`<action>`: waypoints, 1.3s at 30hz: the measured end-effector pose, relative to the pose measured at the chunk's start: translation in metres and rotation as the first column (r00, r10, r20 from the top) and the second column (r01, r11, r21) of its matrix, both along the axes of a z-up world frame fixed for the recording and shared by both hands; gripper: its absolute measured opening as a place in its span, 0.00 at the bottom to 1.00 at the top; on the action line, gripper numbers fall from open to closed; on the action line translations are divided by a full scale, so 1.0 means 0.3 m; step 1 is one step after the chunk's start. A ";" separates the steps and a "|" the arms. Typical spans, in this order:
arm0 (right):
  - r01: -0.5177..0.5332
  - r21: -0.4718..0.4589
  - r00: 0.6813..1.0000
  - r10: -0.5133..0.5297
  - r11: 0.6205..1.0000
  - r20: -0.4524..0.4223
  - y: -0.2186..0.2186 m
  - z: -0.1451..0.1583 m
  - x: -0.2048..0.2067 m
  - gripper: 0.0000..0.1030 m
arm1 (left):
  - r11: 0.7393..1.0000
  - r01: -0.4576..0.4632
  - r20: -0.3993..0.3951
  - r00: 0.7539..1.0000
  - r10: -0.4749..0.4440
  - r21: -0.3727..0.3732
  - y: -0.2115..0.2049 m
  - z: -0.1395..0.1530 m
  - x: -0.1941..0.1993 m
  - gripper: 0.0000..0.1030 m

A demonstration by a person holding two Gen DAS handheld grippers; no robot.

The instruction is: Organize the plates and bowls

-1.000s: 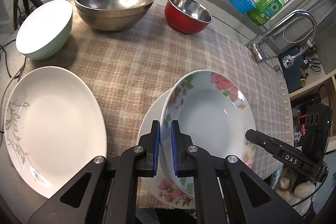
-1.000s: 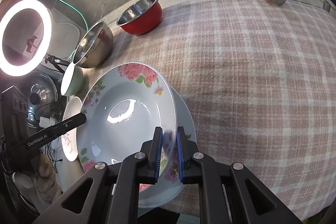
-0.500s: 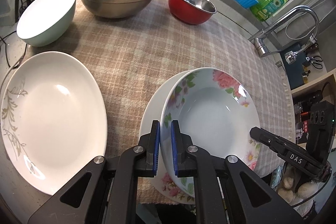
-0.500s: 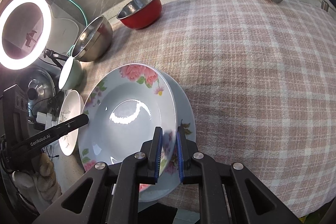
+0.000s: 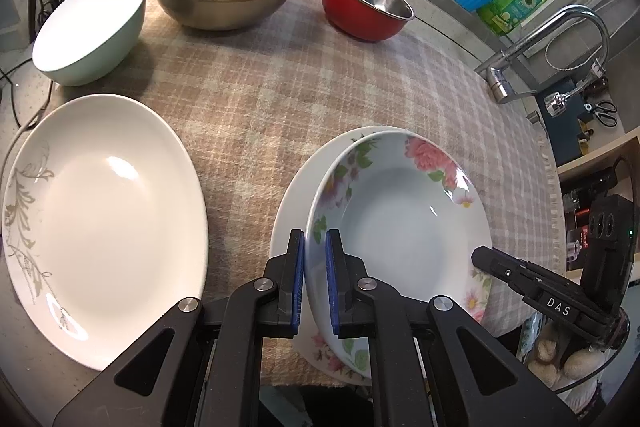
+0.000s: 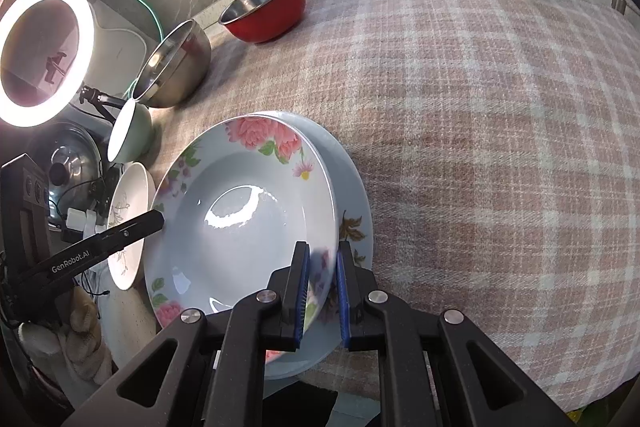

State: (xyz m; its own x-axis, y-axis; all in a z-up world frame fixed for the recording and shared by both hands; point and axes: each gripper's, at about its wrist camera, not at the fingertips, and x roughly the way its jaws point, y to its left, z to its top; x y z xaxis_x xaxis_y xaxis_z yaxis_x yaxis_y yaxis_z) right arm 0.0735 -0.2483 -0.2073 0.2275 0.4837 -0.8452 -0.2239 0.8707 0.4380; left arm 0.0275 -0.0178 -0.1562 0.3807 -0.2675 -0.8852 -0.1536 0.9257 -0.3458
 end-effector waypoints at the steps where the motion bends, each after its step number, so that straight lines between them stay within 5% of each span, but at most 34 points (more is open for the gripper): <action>1: -0.001 0.000 1.000 0.001 1.000 -0.002 0.000 -0.001 0.000 0.12 | 1.000 -0.001 0.000 1.000 0.001 0.001 0.000 0.000 0.000 0.08; 39: -0.072 -0.138 0.993 0.084 0.988 0.081 0.053 0.018 -0.020 0.16 | 0.994 0.073 0.008 0.997 -0.074 0.084 -0.039 -0.018 0.001 0.11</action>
